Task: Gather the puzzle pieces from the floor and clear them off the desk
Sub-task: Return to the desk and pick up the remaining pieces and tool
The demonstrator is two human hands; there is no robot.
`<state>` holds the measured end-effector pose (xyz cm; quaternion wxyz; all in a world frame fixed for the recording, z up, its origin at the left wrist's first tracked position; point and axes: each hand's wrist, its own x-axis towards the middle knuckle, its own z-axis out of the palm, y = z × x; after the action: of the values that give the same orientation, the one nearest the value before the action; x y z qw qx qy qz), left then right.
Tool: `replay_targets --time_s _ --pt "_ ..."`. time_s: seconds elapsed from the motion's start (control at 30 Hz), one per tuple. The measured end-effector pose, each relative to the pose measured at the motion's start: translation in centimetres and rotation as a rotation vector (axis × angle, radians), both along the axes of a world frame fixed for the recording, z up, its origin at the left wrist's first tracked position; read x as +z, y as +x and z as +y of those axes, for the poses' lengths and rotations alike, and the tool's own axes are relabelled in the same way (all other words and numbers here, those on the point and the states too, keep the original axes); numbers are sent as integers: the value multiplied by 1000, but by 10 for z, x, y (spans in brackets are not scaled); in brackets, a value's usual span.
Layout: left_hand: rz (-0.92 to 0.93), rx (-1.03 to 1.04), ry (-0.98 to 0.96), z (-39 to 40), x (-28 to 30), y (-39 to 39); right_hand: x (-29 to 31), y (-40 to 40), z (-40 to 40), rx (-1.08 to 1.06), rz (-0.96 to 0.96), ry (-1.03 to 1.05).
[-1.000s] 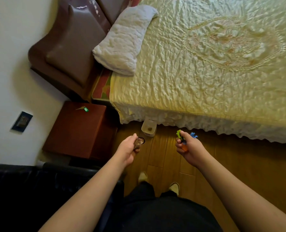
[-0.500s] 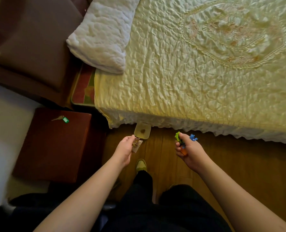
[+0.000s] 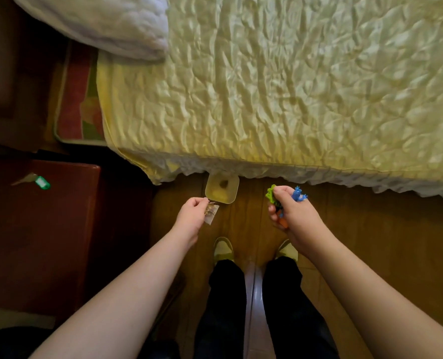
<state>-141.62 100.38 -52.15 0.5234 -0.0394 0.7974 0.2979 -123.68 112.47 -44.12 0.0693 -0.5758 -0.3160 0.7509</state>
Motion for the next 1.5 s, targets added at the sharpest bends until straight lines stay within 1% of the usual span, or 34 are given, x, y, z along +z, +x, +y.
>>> replay_targets --time_s 0.17,0.3,0.37,0.47,0.63,0.8,0.9,1.0,1.07,1.13,1.17,1.27,1.33,1.4,1.5 --pt "-55 22 -47 11 -78 1 -76 -7 6 72 -22 -16" --pt "-52 13 -85 18 -130 -1 -125 -8 4 168 -65 -23" --pt "-61 42 -112 23 -158 -3 -148 -6 3 189 -80 -36" --pt "-79 99 -134 37 -193 -10 -172 0 4 176 -107 -50" --pt "-63 65 -108 60 -241 -24 -192 21 5 131 -178 -50" --pt "-230 213 -102 64 -256 -28 -184 34 9 147 -220 3" --pt "-231 246 -111 62 -248 -32 -178 31 8 178 -225 21" --pt "-229 189 -121 55 -230 -38 -166 24 5 181 -216 18" --pt "-212 127 -123 48 -217 -40 -155 19 2 175 -206 22" --pt "-169 18 -125 43 -199 -41 -140 14 0 167 -193 30" --pt "-126 -83 -130 41 -189 -40 -130 13 -1 163 -193 35" --pt "65 -541 -145 35 -144 -25 -101 14 -6 142 -201 58" --pt "126 -773 -107 31 -108 -9 -77 15 -11 107 -192 73" --pt "208 -935 -41 31 -69 9 -53 20 -16 78 -200 88" --pt "395 -1122 123 32 1 29 -14 32 -28 39 -235 101"
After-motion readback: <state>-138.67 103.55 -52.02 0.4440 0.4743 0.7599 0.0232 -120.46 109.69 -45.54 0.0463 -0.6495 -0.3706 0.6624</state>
